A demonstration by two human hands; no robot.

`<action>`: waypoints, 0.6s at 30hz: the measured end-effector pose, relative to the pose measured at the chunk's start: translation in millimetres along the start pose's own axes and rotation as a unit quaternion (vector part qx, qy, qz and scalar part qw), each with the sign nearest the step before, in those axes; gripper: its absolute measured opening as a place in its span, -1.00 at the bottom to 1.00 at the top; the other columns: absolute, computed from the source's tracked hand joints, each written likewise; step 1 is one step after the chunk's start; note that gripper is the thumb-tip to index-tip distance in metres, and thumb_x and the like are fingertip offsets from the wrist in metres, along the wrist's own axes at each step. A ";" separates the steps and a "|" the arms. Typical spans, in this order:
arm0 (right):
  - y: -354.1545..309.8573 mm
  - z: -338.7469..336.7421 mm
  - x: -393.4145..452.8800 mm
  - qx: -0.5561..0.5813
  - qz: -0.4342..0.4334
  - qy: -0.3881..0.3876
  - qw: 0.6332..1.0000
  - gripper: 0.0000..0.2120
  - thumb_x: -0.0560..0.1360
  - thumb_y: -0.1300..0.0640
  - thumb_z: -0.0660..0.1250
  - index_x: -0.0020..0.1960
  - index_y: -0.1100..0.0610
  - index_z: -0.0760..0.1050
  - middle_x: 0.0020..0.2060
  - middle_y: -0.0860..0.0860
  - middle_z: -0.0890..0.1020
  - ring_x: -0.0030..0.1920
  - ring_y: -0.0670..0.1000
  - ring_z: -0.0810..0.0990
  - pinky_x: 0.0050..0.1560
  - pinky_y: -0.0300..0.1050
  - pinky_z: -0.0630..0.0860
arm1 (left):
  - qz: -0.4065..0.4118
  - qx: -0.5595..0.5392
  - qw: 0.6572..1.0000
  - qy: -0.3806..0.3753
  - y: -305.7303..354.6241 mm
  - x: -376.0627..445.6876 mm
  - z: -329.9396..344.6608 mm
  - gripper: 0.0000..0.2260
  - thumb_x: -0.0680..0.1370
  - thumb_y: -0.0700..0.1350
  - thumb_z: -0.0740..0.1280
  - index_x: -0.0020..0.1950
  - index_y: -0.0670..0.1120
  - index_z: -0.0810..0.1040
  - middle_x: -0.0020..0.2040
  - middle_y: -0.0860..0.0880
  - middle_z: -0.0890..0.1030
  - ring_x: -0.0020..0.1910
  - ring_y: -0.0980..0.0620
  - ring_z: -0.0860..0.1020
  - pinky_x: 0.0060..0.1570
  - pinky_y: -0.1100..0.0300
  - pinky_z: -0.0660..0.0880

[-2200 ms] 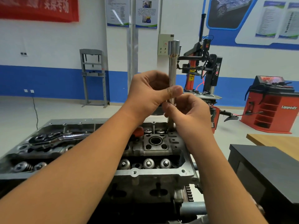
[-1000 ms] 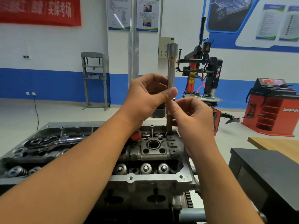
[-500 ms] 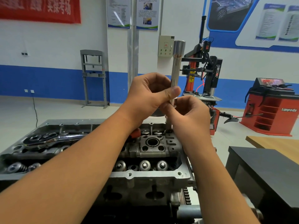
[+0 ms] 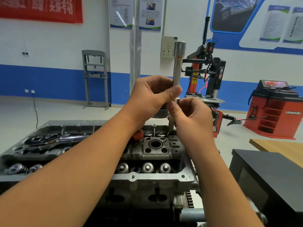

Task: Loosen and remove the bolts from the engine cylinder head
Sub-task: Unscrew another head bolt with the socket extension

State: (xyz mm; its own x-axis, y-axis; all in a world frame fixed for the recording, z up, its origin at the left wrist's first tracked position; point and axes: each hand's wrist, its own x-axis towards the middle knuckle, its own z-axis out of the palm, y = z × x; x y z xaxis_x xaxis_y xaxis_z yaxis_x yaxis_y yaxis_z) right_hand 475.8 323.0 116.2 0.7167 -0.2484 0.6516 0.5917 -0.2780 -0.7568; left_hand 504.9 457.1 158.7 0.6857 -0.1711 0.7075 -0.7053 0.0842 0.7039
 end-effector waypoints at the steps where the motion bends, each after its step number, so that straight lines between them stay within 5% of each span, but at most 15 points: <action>1: 0.1 0.8 0.2 0.004 -0.003 -0.010 1.000 -0.88 0.59 -0.02 0.44 -0.08 -0.01 0.59 -0.24 -0.03 0.70 -0.19 0.02 0.71 -0.07 0.20 0.67 | -0.008 -0.009 1.000 -0.011 0.2 -0.4 0.2 -0.91 0.62 -0.25 0.40 0.11 -0.20 0.67 -0.07 -0.11 0.74 -0.13 0.10 0.71 -0.17 0.33 0.59; 5: -0.1 0.7 1.2 0.023 -0.002 -0.034 0.999 -0.90 0.64 0.05 0.38 -0.05 0.01 0.62 -0.21 -0.02 0.71 -0.17 0.03 0.73 -0.06 0.23 0.67 | -0.008 -0.009 1.000 -0.023 2.4 -1.6 1.0 -0.85 0.67 -0.30 0.32 0.21 -0.26 0.63 -0.08 -0.11 0.74 -0.13 0.09 0.72 -0.21 0.34 0.58; 8: 1.1 -0.8 0.6 0.001 -0.016 0.002 1.000 -0.79 0.44 -0.06 0.59 -0.10 -0.05 0.58 -0.21 -0.14 0.69 -0.21 -0.12 0.68 -0.14 -0.15 0.64 | 0.000 -0.009 1.000 -0.004 2.3 -1.1 0.8 -0.86 0.56 -0.29 0.46 0.11 -0.23 0.65 -0.06 -0.15 0.74 -0.02 -0.16 0.73 0.03 0.05 0.69; 10: 1.5 -0.9 -0.1 -0.012 -0.028 0.033 0.999 -0.75 0.41 -0.08 0.61 -0.14 -0.03 0.56 -0.27 -0.13 0.67 -0.27 -0.14 0.63 -0.24 -0.24 0.55 | -0.002 -0.013 1.000 -0.001 2.7 -1.3 0.6 -0.83 0.51 -0.27 0.51 0.08 -0.23 0.64 -0.05 -0.17 0.73 -0.04 -0.17 0.72 0.03 0.05 0.69; 14: 0.7 0.0 -0.4 0.010 -0.017 -0.018 1.000 -0.95 0.60 0.08 0.44 -0.04 0.01 0.63 -0.23 -0.06 0.71 -0.19 -0.04 0.72 -0.09 0.10 0.68 | -0.017 -0.027 0.999 -0.035 3.5 -3.2 2.2 -0.82 0.65 -0.29 0.34 0.24 -0.26 0.60 -0.03 -0.14 0.73 -0.07 0.07 0.72 -0.19 0.33 0.58; 18: -1.4 -1.0 -0.8 0.008 -0.017 -0.022 1.000 -0.87 0.48 0.02 0.57 -0.09 -0.01 0.63 -0.23 -0.08 0.72 -0.22 -0.04 0.70 -0.11 0.07 0.69 | -0.006 -0.006 1.000 -0.014 4.1 -2.5 3.0 -0.83 0.59 -0.31 0.42 0.18 -0.21 0.63 -0.03 -0.16 0.75 0.01 -0.09 0.74 -0.01 0.07 0.70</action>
State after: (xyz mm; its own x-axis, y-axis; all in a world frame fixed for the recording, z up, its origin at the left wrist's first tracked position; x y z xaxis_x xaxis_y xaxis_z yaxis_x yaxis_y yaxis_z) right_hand 474.0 322.8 116.8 0.7123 -0.1976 0.6735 0.6206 -0.2710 -0.7358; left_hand 499.8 455.0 159.5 0.6889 -0.1995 0.6969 -0.6947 0.0927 0.7133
